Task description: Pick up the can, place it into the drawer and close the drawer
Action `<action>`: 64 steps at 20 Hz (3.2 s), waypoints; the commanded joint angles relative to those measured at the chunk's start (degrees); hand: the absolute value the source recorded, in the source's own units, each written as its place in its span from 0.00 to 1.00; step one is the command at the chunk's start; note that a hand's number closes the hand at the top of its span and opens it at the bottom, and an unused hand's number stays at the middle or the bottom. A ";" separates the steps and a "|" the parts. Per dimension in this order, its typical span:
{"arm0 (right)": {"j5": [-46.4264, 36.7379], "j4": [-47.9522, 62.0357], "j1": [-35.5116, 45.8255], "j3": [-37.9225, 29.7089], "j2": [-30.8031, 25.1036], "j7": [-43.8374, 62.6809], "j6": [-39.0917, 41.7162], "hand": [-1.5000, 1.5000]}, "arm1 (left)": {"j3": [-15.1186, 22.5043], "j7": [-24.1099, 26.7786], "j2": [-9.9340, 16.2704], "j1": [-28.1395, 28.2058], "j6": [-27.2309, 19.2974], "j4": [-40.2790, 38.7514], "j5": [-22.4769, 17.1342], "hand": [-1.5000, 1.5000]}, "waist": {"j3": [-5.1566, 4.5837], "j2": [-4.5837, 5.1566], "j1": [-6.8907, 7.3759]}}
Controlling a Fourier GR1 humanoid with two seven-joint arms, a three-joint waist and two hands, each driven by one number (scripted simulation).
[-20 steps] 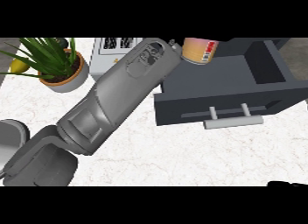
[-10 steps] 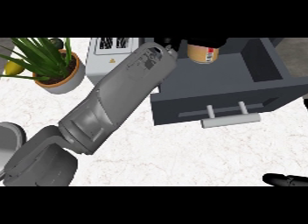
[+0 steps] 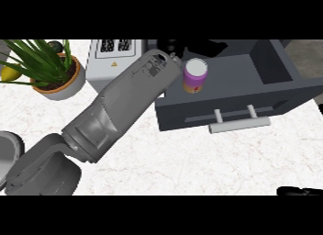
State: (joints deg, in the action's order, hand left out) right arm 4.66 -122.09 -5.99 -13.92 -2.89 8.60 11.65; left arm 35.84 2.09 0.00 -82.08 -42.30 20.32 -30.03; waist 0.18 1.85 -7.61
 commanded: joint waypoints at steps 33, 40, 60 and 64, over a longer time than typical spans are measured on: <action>-54.33 7.45 7.91 18.33 -12.09 -8.62 -5.95 0.00 | -0.46 3.40 0.00 0.24 -5.15 5.56 -9.87 0.00 | -0.17 -1.55 7.11; -65.45 22.07 10.70 21.39 -9.23 -9.61 -14.94 0.00 | -1.28 2.68 2.63 3.93 -5.22 10.16 -7.34 0.00 | -0.16 -1.92 8.61; -70.20 69.58 35.75 9.61 -6.62 -16.62 -39.13 0.00 | 1.32 -15.32 20.00 12.65 -3.12 35.50 -2.48 0.00 | -0.09 -1.60 11.37; -73.13 75.46 39.65 9.52 -4.79 -14.83 -43.97 0.00 | 0.10 -16.64 26.39 18.81 -2.91 42.67 -1.73 0.00 | -0.15 -1.84 11.07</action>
State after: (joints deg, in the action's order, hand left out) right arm -67.31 -54.48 29.51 -2.85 -8.40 -7.14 -29.08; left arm 36.16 -14.22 22.76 -69.29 -45.42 56.72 -32.32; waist -0.47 -0.61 3.15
